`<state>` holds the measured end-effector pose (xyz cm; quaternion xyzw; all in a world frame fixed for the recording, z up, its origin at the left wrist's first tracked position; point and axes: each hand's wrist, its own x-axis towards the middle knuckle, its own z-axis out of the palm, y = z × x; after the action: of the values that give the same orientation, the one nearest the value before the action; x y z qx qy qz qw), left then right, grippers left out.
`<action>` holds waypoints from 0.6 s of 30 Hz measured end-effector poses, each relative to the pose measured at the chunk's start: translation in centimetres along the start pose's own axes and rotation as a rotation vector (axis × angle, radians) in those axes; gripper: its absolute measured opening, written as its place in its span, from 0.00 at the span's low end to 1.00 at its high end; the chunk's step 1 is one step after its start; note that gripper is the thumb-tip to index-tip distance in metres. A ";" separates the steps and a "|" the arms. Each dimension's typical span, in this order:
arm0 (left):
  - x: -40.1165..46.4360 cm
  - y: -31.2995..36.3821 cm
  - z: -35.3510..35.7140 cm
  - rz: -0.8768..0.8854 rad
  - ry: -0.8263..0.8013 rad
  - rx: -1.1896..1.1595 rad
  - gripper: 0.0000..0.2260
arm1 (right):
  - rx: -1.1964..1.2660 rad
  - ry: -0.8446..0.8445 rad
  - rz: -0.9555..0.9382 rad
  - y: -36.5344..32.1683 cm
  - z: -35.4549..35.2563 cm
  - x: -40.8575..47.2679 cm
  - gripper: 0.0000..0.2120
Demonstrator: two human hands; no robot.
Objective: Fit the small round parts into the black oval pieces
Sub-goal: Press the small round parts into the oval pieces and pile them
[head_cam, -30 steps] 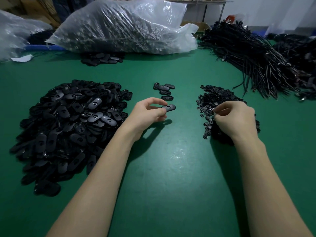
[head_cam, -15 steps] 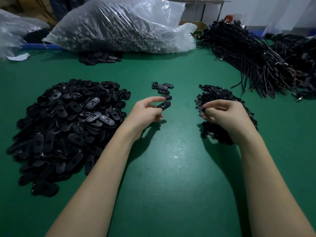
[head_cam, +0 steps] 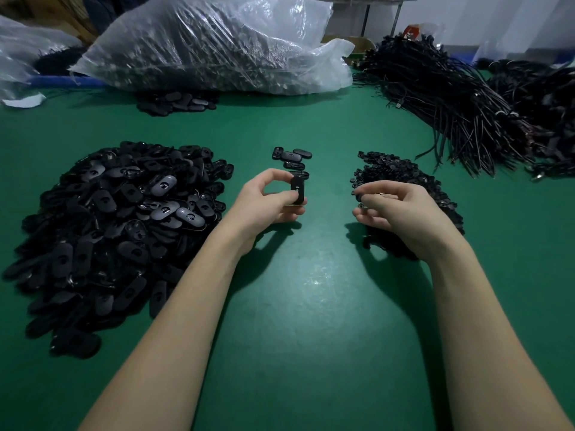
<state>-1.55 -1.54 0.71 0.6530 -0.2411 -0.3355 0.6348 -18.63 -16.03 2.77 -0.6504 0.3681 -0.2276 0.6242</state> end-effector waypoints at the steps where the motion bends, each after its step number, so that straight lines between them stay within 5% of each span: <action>1: 0.0 0.0 0.0 -0.005 0.006 -0.020 0.06 | -0.026 0.007 -0.006 0.0 0.0 0.0 0.07; 13: 0.3 -0.3 0.1 0.020 0.060 0.041 0.02 | -0.413 0.218 -0.039 0.3 -1.2 0.2 0.08; 18: 0.0 -0.4 0.1 0.036 0.024 0.000 0.07 | -0.084 0.043 -0.009 -0.2 -0.2 0.1 0.04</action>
<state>-1.63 -1.55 0.34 0.6524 -0.2451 -0.3163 0.6436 -18.67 -16.25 3.00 -0.6728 0.3878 -0.2283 0.5872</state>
